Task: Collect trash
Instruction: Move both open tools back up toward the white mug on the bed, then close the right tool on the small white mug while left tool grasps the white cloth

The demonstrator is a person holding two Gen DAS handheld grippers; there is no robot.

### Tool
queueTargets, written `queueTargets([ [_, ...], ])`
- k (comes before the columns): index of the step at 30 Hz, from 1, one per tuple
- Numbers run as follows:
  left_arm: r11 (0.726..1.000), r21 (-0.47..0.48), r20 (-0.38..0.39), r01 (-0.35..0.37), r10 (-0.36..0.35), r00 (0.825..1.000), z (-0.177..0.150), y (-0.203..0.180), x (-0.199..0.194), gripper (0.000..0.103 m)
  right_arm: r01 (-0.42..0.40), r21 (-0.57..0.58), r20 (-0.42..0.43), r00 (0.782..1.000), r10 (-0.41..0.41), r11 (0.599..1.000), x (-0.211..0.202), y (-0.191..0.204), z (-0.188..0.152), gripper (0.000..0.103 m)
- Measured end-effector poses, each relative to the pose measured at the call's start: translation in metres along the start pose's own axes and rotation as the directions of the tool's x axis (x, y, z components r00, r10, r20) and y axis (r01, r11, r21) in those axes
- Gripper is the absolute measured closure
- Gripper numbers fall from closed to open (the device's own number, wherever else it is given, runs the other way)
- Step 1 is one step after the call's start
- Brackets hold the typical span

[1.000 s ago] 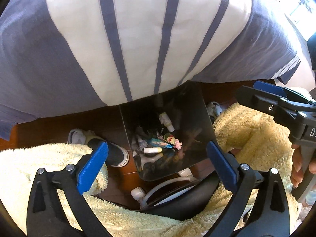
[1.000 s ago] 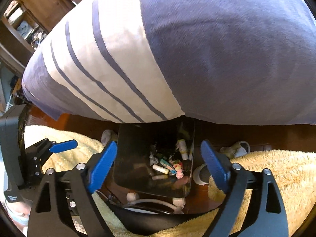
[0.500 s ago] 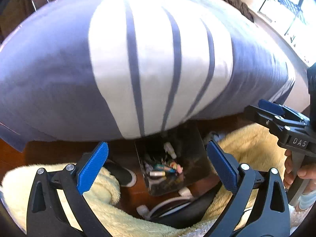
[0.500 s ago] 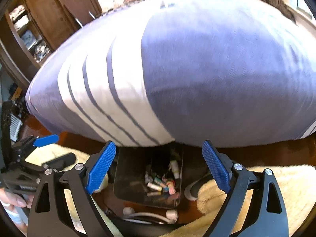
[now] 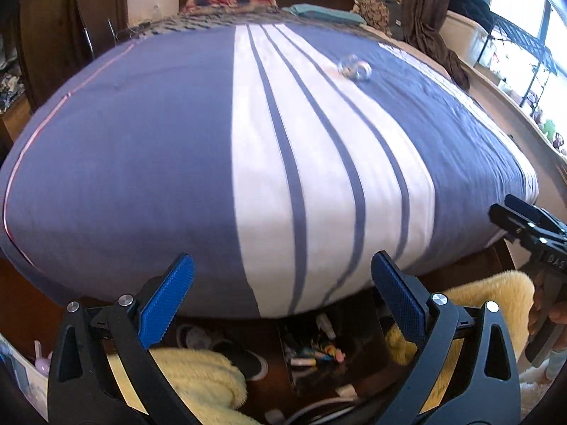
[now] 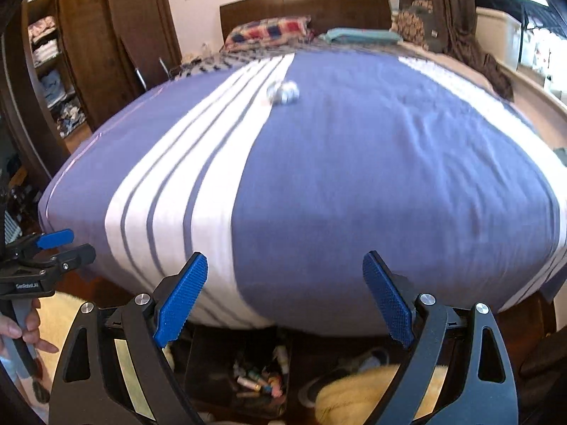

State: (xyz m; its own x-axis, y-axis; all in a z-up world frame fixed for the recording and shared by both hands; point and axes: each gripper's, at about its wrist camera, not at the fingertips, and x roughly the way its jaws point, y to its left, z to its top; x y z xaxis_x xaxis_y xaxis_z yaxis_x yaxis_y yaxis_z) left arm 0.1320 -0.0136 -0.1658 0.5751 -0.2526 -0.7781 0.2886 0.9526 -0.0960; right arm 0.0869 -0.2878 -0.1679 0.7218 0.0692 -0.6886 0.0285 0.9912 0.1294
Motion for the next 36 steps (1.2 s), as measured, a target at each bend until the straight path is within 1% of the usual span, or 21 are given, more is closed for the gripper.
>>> queueTargets([
  [4, 1.0, 0.01, 0.033, -0.014, 0.014, 0.999, 0.023, 0.003, -0.001, 0.008, 0.016, -0.006, 0.045, 0.999, -0.016, 1.0, -0.001, -0.006, 0.026, 0.013],
  [6, 1.0, 0.017, 0.044, -0.02, 0.02, 0.999, 0.034, 0.003, 0.001, 0.008, 0.012, -0.008, 0.062, 0.998, -0.011, 1.0, 0.001, -0.009, 0.038, 0.013],
  [9, 0.999, 0.025, 0.052, -0.028, 0.026, 0.998, 0.049, 0.004, 0.007, 0.008, 0.002, -0.016, 0.073, 0.997, -0.001, 1.0, 0.006, -0.012, 0.055, 0.013],
  [11, 0.999, 0.029, 0.053, -0.032, 0.031, 0.998, 0.06, 0.005, 0.014, 0.008, 0.015, -0.034, 0.077, 0.997, -0.013, 0.999, 0.011, -0.012, 0.066, 0.013],
  [14, 0.998, 0.037, 0.052, -0.042, 0.041, 0.998, 0.074, 0.007, 0.024, 0.008, 0.041, -0.064, 0.066, 0.997, -0.037, 0.997, 0.023, -0.01, 0.081, 0.013],
  [18, 0.997, 0.058, 0.052, -0.055, 0.052, 0.997, 0.098, 0.008, 0.04, 0.008, 0.034, -0.049, 0.037, 0.999, -0.032, 0.998, 0.045, -0.013, 0.104, 0.013],
  [23, 0.995, 0.082, 0.042, -0.061, 0.058, 0.997, 0.125, 0.006, 0.067, 0.008, 0.018, -0.025, 0.022, 1.0, -0.017, 1.0, 0.077, -0.014, 0.129, 0.013],
  [27, 0.994, 0.095, 0.021, -0.061, 0.059, 0.998, 0.142, 0.003, 0.093, 0.008, 0.021, -0.016, 0.006, 1.0, -0.021, 1.0, 0.113, -0.015, 0.153, 0.014],
  [29, 0.993, 0.101, 0.01, -0.059, 0.059, 0.998, 0.15, 0.001, 0.106, 0.008, 0.026, -0.021, 0.001, 1.0, -0.026, 0.999, 0.127, -0.015, 0.164, 0.02],
  [31, 0.993, 0.105, 0.002, -0.057, 0.057, 0.998, 0.156, -0.003, 0.115, 0.008, 0.017, -0.033, -0.007, 1.0, -0.017, 0.999, 0.143, -0.015, 0.174, 0.033],
  [32, 0.993, 0.107, -0.001, -0.054, 0.055, 0.998, 0.159, -0.004, 0.12, 0.008, 0.009, -0.038, -0.011, 1.0, -0.009, 0.999, 0.149, -0.015, 0.178, 0.036],
  [34, 0.992, 0.116, -0.007, -0.048, 0.049, 0.999, 0.167, -0.008, 0.129, 0.008, 0.0, -0.056, -0.024, 1.0, -0.001, 0.998, 0.164, -0.014, 0.185, 0.048],
  [36, 0.991, 0.127, -0.012, -0.042, 0.044, 0.999, 0.172, -0.012, 0.137, 0.008, -0.003, -0.082, -0.034, 0.999, 0.001, 0.997, 0.174, -0.011, 0.19, 0.054],
])
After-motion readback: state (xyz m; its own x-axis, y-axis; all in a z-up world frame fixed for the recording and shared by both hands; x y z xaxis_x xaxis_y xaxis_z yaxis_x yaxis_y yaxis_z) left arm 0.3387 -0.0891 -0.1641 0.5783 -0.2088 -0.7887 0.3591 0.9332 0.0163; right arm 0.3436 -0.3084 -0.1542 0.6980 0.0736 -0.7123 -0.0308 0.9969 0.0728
